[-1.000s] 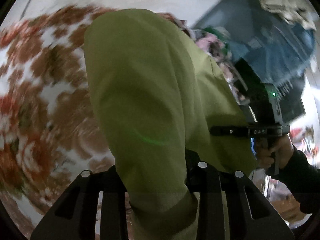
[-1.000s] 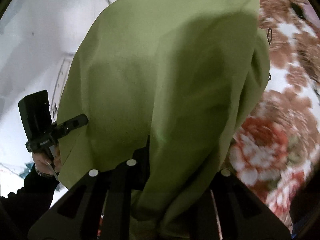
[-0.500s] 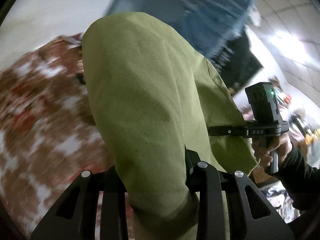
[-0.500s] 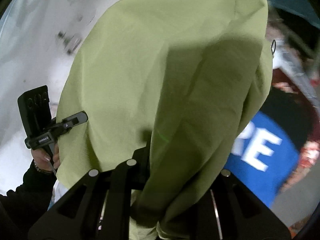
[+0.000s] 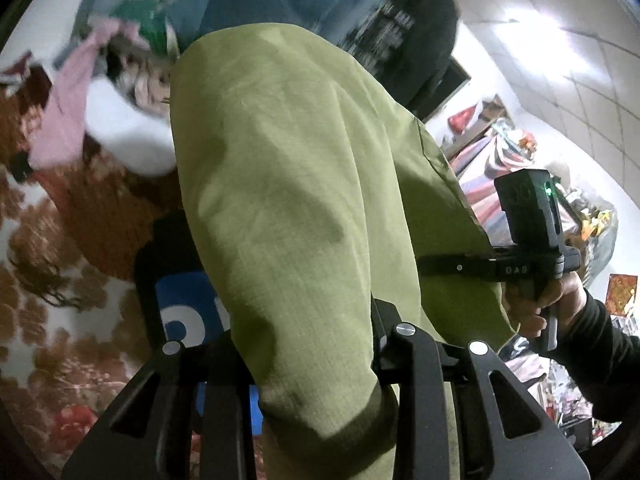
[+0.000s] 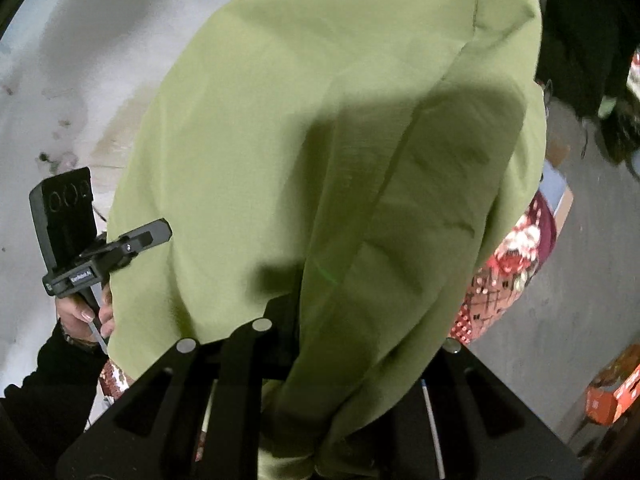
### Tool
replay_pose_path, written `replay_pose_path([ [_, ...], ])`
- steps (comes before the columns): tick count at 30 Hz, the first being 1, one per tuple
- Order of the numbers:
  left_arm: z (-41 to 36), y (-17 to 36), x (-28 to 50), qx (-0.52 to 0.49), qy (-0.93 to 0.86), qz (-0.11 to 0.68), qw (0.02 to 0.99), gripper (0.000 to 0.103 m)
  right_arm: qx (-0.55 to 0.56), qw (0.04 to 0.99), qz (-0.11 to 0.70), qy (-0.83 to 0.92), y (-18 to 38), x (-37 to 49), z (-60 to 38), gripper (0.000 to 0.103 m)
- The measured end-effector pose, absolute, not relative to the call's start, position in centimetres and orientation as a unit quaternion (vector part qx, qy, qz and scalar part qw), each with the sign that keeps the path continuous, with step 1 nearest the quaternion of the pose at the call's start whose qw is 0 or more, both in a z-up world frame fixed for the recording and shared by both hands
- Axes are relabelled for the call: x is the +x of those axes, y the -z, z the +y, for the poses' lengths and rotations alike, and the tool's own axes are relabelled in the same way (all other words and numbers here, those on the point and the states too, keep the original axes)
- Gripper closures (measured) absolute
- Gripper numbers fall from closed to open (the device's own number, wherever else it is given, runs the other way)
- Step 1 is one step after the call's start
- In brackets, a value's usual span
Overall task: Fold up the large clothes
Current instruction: 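Lift the jacket bundle off the bed with both tools and carry it, then lower the jacket bundle onto the bed beside the pillows with both tools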
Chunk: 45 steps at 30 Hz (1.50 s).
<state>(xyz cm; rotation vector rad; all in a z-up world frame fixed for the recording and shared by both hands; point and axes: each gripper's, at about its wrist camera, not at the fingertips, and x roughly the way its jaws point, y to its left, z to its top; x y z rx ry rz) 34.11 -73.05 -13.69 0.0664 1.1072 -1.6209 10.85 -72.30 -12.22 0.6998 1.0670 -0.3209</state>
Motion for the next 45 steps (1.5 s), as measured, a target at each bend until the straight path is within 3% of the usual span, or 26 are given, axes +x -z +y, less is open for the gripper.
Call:
replay_pose_path([
  [6, -75.7, 27.0, 35.5, 0.056, 0.643, 0.539, 0.542, 0.073, 0.335, 0.758, 0.546, 0.121, 26.4, 10.6, -75.0, 0.088],
  [8, -75.2, 29.6, 35.9, 0.049, 0.629, 0.554, 0.544, 0.069, 0.35, 0.754, 0.546, 0.109, 28.7, 10.3, -75.4, 0.085],
  [10, -74.9, 30.2, 35.9, 0.057, 0.626, 0.554, 0.546, 0.065, 0.373, 0.747, 0.541, 0.104, 29.9, 9.6, -76.3, 0.076],
  [12, -74.8, 30.2, 35.7, 0.07, 0.625, 0.551, 0.548, 0.056, 0.37, 0.748, 0.54, 0.108, 30.3, 8.5, -76.8, 0.065],
  [14, -74.8, 29.9, 35.6, 0.094, 0.617, 0.548, 0.557, 0.035, 0.358, 0.746, 0.548, 0.121, 30.0, 7.6, -77.0, 0.053],
  [16, -74.9, 29.2, 35.7, 0.115, 0.609, 0.545, 0.565, 0.031, 0.338, 0.745, 0.557, 0.142, 29.5, 6.7, -77.2, 0.037],
  [18, -75.0, 28.8, 35.7, 0.143, 0.597, 0.541, 0.575, 0.018, 0.324, 0.741, 0.567, 0.157, 29.1, 5.7, -77.7, 0.031],
  [22, -74.5, 27.8, 36.1, 0.194, 0.579, 0.53, 0.589, 0.007, 0.308, 0.733, 0.574, 0.194, 27.9, 3.3, -78.9, 0.02],
  [28, -73.5, 23.4, 37.1, 0.274, 0.551, 0.481, 0.625, 0.006, 0.209, 0.703, 0.62, 0.279, 26.0, 0.2, -80.4, 0.018],
  [36, -80.7, 13.4, 37.5, 0.23, 0.586, 0.392, 0.671, 0.005, 0.232, 0.769, 0.516, 0.298, 17.5, 6.4, -82.4, 0.02],
  [38, -83.5, 14.2, 37.2, 0.241, 0.576, 0.381, 0.682, 0.005, 0.226, 0.764, 0.505, 0.331, 17.5, 9.1, -83.2, 0.02],
  [40, -85.8, 16.2, 37.4, 0.257, 0.54, 0.385, 0.703, 0.006, 0.209, 0.756, 0.505, 0.36, 18.5, 11.3, -84.0, 0.011],
  [45, -87.1, 21.2, 40.7, 0.237, 0.479, 0.439, 0.723, 0.004, 0.204, 0.726, 0.522, 0.399, 22.9, 12.9, -86.9, 0.011],
])
